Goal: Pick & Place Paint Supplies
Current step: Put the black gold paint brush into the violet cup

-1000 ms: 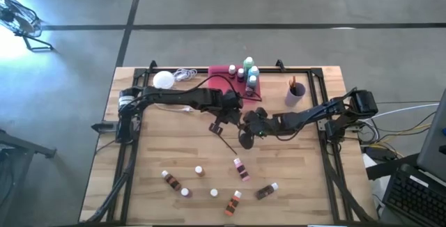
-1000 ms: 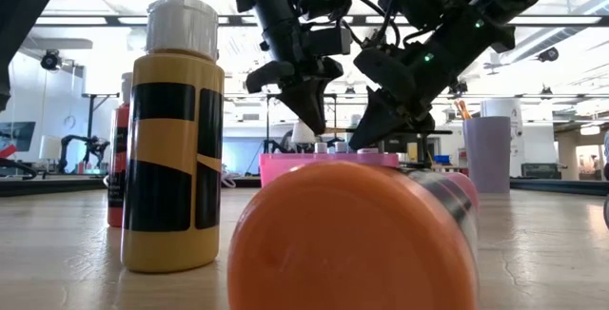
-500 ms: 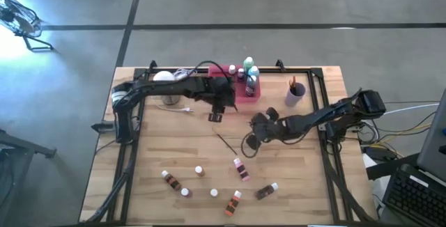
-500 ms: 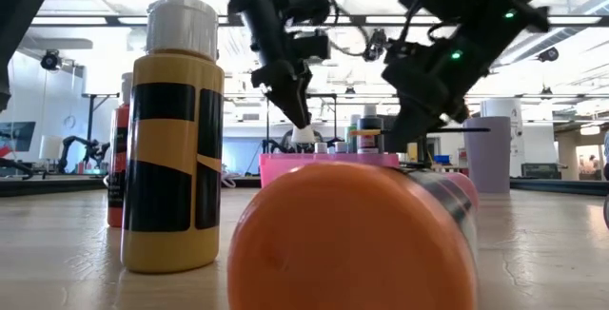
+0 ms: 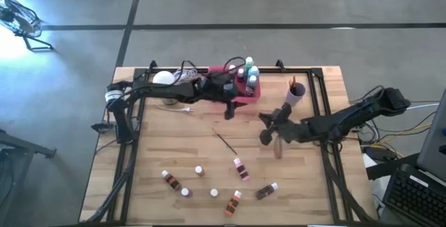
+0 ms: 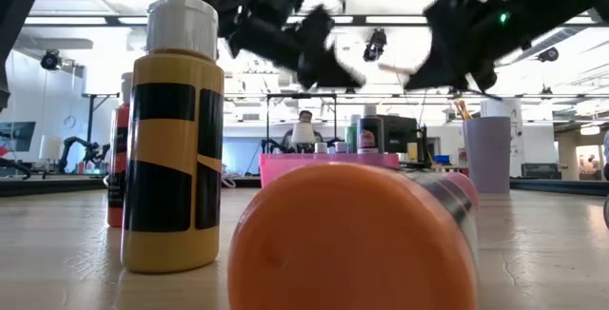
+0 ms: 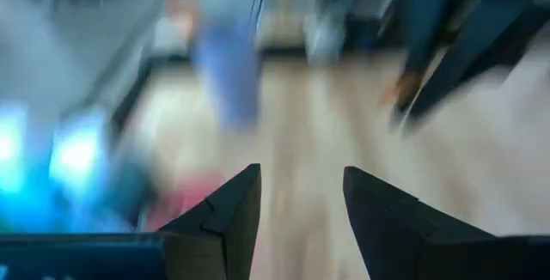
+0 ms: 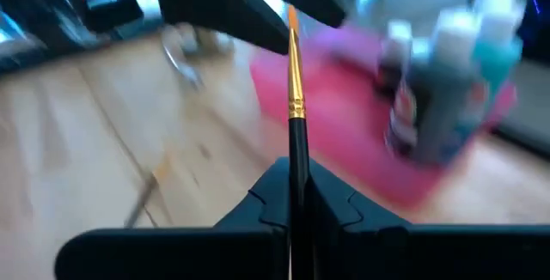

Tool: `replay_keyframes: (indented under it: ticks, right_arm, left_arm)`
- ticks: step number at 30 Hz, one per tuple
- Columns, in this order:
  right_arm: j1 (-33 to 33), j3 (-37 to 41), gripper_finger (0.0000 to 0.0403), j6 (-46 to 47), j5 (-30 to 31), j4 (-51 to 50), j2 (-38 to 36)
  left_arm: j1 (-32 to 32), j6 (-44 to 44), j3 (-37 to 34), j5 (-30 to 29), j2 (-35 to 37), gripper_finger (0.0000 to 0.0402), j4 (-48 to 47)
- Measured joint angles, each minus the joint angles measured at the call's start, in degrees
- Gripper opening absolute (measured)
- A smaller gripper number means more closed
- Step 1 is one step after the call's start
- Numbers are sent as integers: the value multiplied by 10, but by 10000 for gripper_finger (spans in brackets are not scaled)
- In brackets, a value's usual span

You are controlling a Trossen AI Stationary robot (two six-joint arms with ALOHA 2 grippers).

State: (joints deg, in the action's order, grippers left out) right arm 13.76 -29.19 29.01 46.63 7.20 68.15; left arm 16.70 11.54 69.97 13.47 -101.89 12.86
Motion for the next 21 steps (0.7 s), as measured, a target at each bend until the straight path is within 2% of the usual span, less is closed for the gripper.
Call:
replay_keyframes:
  ticks: [4,7,14,21]
  right_arm:
    - [0,40,11,-115,-15,140,-55]
    - [1,54,11,-161,-45,192,-94]
    - [7,61,12,-195,-88,187,-152]
    - [7,61,13,-211,-105,187,-160]
  left_arm:
    - [-18,-9,0,25,0,172,127]
    - [-26,-11,1,24,0,172,168]
    - [-34,-11,3,25,0,172,201]
    - [-35,-39,3,57,3,172,236]
